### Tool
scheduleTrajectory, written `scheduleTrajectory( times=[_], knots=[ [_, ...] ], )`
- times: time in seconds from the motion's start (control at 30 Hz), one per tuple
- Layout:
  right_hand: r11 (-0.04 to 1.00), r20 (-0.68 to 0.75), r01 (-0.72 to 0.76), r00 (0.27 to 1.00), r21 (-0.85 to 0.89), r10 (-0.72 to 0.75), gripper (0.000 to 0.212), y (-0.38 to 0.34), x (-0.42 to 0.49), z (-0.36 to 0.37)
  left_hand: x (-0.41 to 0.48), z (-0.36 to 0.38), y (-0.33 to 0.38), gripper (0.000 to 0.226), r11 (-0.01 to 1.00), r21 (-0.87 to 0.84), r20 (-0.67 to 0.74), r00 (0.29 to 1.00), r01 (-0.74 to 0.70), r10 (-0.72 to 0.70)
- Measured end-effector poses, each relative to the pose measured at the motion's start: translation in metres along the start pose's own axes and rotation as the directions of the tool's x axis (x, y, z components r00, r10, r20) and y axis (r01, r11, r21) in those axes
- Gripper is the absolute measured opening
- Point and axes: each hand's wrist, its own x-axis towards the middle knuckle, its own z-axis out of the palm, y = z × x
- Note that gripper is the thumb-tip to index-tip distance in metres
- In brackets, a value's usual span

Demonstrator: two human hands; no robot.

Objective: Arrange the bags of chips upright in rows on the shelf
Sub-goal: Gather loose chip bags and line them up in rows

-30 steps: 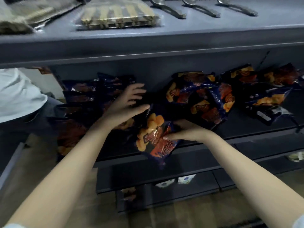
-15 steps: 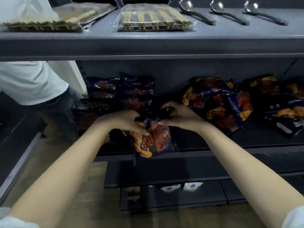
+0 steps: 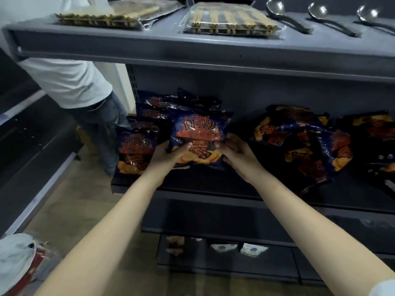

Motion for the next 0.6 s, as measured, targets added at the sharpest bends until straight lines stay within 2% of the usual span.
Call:
scheduleTrajectory(
  times=[0.07, 0.17, 0.23, 0.3, 0.4, 0.47, 0.53, 0.6],
  knots=[
    [1.0, 0.02, 0.008, 1.0, -0.015, -0.007, 0.027, 0.011, 0.0, 0.012, -0.008, 0.003, -0.006, 0.013, 0.993, -0.075, 0.011, 0.996, 0.088, -0.088],
    [1.0, -0.033, 0.008, 0.999, -0.03, -0.009, 0.031, 0.018, 0.001, 0.019, -0.011, -0.001, -0.012, 0.013, 0.991, -0.053, 0.02, 0.992, 0.124, -0.123],
    [0.998, -0.043, 0.012, 0.999, -0.062, -0.015, 0.033, 0.021, 0.004, 0.019, -0.012, -0.007, -0.014, 0.012, 0.996, 0.092, 0.019, 1.0, 0.02, -0.022],
    [0.997, -0.063, 0.033, 0.997, -0.075, -0.038, 0.039, 0.021, 0.005, 0.021, -0.009, -0.014, -0.015, 0.017, 0.952, 0.286, 0.024, 0.994, -0.106, 0.103],
    [0.996, -0.13, 0.044, 0.99, -0.072, -0.054, 0.039, 0.024, 0.007, 0.025, -0.006, -0.021, -0.021, 0.043, 0.887, 0.441, -0.045, 0.984, -0.135, 0.172],
    [0.996, -0.175, 0.015, 0.984, -0.091, -0.031, 0.039, 0.032, 0.009, 0.026, -0.011, -0.022, -0.026, 0.05, 0.815, 0.543, -0.066, 0.958, -0.201, 0.28],
    [0.991, -0.191, -0.02, 0.982, -0.131, -0.005, 0.04, 0.041, 0.011, 0.029, -0.015, -0.022, -0.03, 0.043, 0.707, 0.646, 0.0, 0.926, -0.288, 0.377],
    [0.977, -0.185, -0.06, 0.983, -0.203, 0.022, 0.043, 0.047, 0.011, 0.033, -0.02, -0.023, -0.036, 0.037, 0.633, 0.699, 0.104, 0.923, -0.332, 0.37]
  ],
)
